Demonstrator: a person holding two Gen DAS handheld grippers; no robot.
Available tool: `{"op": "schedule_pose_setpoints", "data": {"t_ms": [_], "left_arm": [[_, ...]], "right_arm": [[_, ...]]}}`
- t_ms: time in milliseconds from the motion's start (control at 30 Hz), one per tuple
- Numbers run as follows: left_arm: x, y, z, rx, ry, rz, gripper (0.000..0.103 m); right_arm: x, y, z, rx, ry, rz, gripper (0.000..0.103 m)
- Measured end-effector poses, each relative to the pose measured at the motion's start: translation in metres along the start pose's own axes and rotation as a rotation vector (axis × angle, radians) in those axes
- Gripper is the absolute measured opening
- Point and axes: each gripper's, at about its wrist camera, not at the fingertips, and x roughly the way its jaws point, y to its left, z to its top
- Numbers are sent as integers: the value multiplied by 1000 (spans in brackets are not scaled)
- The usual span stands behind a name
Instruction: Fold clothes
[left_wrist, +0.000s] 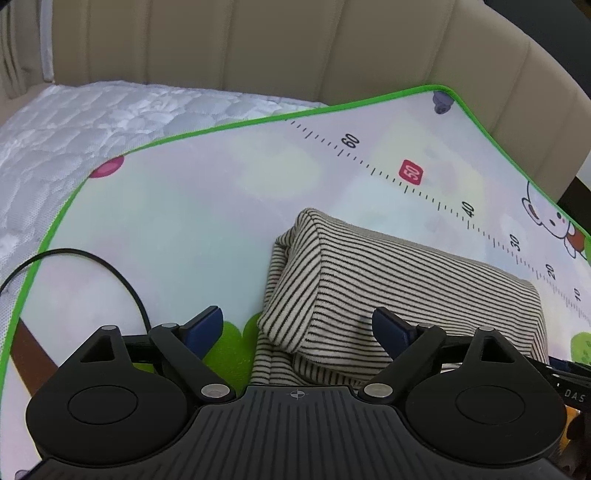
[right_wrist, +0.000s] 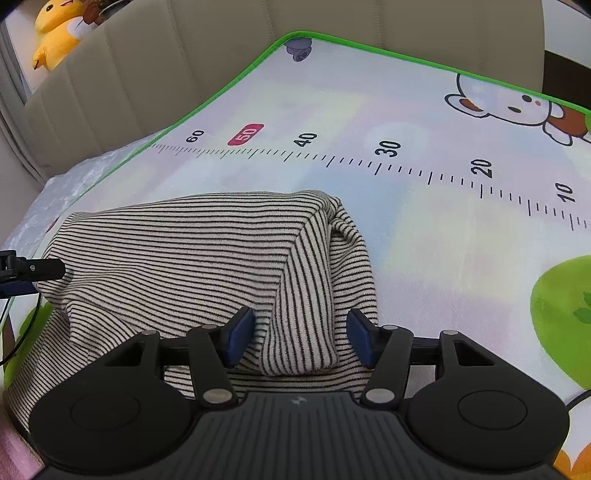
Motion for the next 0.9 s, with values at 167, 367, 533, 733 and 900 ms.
{"op": "schedule_pose_setpoints", "data": {"t_ms": [167, 367, 533, 733, 900], "left_arm": [[1, -1, 0, 8, 1, 4, 92], [2, -4, -1, 19, 4, 11, 92], [1, -4, -1, 27, -1, 11, 92], [-11, 0, 0, 7, -48, -22, 91], [-17, 7, 2, -29, -72, -65, 91]], "right_arm": [[0, 0, -1, 0, -4, 4, 56], [0, -1, -3, 3, -10, 13, 56], [-7, 7, -4, -72, -36, 22, 32], [-39, 8, 20, -28, -143, 52, 15], [-27, -3, 23, -57, -86, -26, 17]]}}
